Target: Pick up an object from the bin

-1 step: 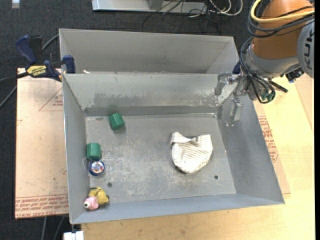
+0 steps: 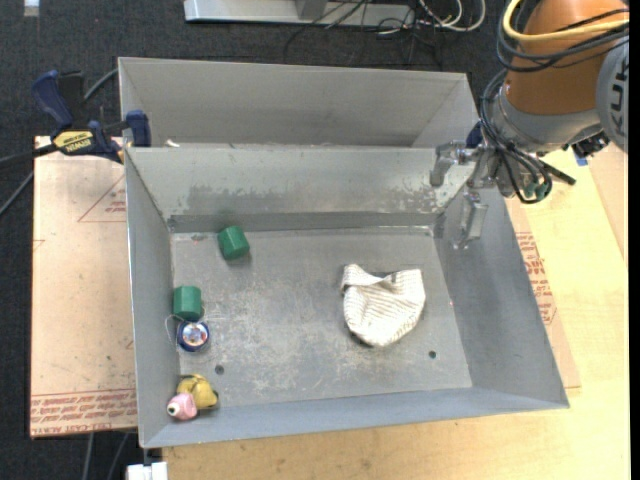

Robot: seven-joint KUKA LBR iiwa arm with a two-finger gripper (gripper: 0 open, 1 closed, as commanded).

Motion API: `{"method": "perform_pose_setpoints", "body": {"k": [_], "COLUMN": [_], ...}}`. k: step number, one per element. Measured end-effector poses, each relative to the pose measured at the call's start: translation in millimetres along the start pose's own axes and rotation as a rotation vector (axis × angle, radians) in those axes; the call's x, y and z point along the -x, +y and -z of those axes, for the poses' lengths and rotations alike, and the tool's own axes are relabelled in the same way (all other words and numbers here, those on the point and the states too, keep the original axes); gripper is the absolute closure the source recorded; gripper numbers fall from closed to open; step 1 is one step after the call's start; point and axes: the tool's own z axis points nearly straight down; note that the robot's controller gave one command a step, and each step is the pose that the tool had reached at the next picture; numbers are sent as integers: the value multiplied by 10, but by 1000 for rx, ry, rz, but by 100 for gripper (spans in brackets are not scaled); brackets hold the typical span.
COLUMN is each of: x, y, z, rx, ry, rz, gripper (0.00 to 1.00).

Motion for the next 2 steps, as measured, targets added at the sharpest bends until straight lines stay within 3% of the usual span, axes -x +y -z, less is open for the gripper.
{"method": "perform_pose_setpoints", "body": {"k": [1,2], "x": [-245,-246], "y": [-40,-107], "z": [-1049,-1639], "rx": [1,0], "ry": [0,-3], "rz": [93,487], "gripper": [0,0]}}
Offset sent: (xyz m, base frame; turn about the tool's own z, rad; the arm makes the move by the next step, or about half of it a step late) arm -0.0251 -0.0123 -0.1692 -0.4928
